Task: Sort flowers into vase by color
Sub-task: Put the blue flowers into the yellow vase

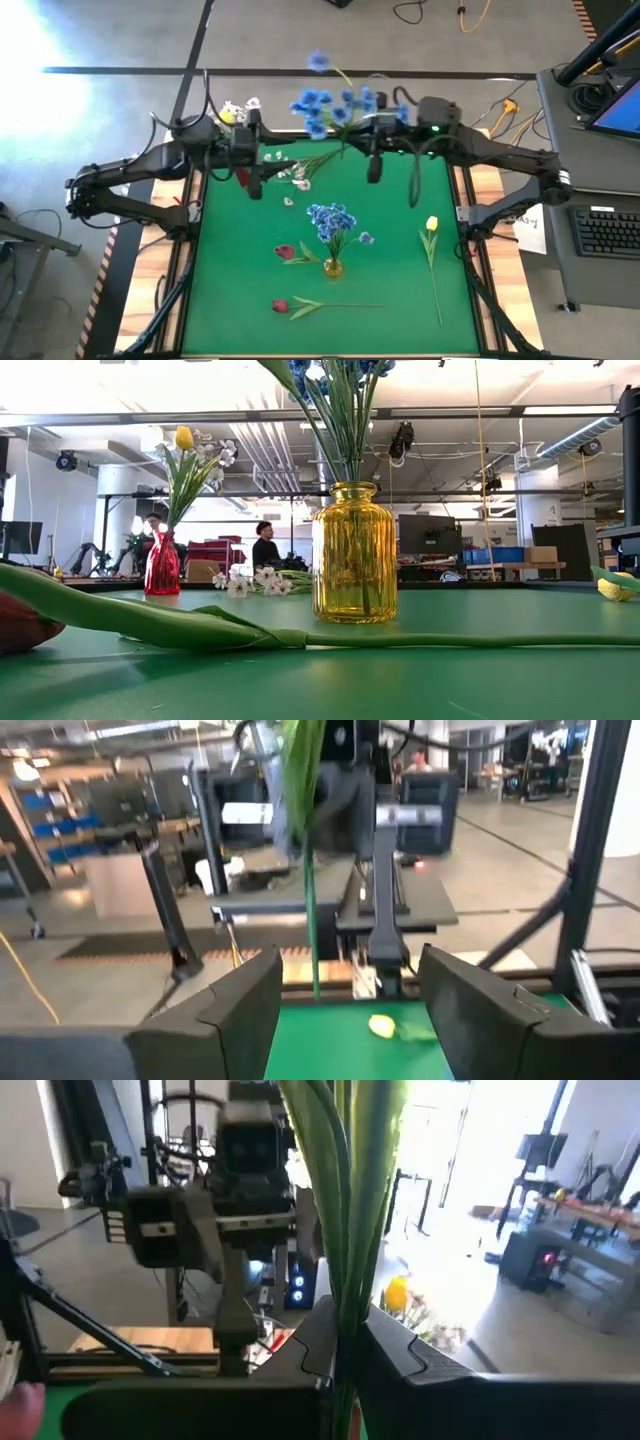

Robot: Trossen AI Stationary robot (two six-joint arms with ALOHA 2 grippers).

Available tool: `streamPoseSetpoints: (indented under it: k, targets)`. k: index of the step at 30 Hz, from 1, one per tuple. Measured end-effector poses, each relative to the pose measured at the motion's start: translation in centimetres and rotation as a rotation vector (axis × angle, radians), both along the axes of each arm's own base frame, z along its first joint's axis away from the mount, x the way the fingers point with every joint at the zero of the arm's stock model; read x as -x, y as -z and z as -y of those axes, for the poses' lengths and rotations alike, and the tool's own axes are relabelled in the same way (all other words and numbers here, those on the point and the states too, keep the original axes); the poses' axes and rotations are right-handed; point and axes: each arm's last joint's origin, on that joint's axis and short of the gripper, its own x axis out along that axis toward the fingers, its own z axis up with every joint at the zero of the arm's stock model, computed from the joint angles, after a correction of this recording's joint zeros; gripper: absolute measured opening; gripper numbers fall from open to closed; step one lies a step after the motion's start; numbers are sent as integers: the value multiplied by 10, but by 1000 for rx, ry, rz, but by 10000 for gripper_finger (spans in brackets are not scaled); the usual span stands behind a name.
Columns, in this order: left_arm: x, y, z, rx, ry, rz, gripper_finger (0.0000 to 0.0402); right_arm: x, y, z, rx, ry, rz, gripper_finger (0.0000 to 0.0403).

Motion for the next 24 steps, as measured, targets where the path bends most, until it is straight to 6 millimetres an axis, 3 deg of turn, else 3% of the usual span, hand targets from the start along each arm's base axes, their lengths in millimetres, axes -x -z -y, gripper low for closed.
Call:
streamPoseSetpoints:
  k: [8, 14, 19, 24]
  targets:
    - [38, 11, 8, 43, -62, 6, 221, 47, 27, -11, -8, 123, 26, 12]
    - [48, 32, 15, 92, -38, 14, 221, 87, 51, -19, -56, 119, 137, 12]
    - [51, 48, 16, 107, -30, 4, 221, 106, 80, -30, -121, 51, 176, 12]
    - [57, 50, 17, 116, -33, -16, 221, 116, 110, -47, -166, -42, 171, 12]
